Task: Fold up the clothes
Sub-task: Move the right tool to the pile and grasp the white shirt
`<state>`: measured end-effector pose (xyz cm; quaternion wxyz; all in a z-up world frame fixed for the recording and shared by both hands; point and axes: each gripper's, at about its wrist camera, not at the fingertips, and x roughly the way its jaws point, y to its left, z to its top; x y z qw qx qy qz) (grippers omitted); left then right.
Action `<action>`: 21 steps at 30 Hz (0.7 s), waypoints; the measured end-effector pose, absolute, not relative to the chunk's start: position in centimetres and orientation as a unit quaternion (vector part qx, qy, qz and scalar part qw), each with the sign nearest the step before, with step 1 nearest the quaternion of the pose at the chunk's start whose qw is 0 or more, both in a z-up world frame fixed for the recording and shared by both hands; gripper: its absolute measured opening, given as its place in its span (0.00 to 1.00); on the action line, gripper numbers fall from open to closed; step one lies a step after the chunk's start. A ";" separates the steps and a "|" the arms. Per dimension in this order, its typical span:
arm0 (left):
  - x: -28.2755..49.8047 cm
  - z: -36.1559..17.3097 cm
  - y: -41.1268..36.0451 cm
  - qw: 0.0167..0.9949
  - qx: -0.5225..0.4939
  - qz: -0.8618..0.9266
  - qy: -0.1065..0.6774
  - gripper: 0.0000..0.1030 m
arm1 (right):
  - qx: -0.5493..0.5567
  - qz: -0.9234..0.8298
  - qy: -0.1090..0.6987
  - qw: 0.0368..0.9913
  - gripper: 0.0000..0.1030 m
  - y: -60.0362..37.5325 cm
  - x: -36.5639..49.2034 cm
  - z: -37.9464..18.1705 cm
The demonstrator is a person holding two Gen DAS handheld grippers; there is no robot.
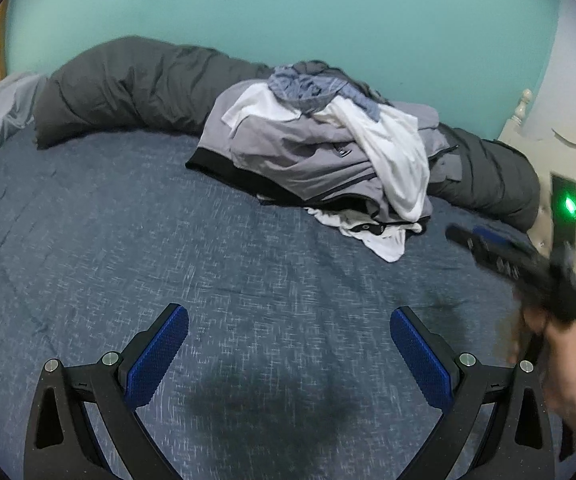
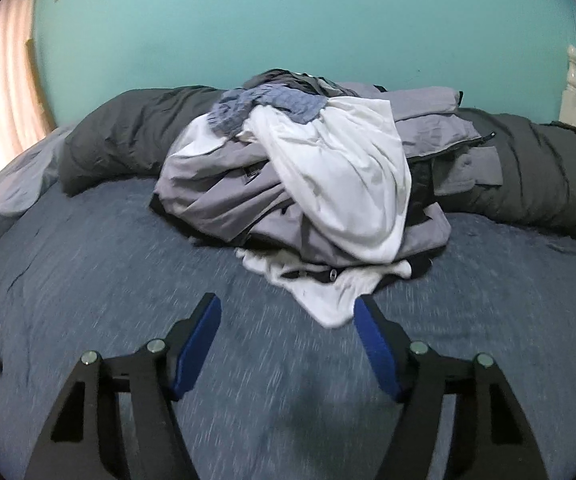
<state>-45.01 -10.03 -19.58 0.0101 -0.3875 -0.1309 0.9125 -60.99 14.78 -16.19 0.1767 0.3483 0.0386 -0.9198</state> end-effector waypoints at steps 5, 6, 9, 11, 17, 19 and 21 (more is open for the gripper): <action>-47.1 -21.3 -11.5 0.011 -0.399 0.906 -0.143 1.00 | 0.349 -0.921 0.053 0.163 0.68 13.1 -66.1 -17.4; -47.4 -21.6 -11.7 0.012 -0.399 0.905 -0.144 1.00 | 0.348 -0.922 0.052 0.159 0.68 12.8 -67.1 -17.6; -48.1 -22.4 -12.5 0.008 -0.406 0.902 -0.144 1.00 | 0.350 -0.925 0.053 0.140 0.68 12.1 -69.9 -18.4; -48.5 -23.0 -13.1 0.003 -0.409 0.901 -0.146 1.00 | 0.351 -0.926 0.050 0.128 0.68 11.9 -71.2 -18.8; -49.6 -24.5 -14.2 0.000 -0.417 0.896 -0.152 1.00 | 0.354 -0.926 0.063 0.115 0.62 11.0 -74.0 -20.0; -49.8 -24.9 -14.4 -0.003 -0.420 0.894 -0.154 1.00 | 0.354 -0.925 0.075 0.115 0.57 10.6 -74.6 -20.2; -49.9 -25.3 -14.7 -0.005 -0.422 0.893 -0.155 1.00 | 0.350 -0.926 0.088 0.110 0.39 10.3 -75.0 -20.2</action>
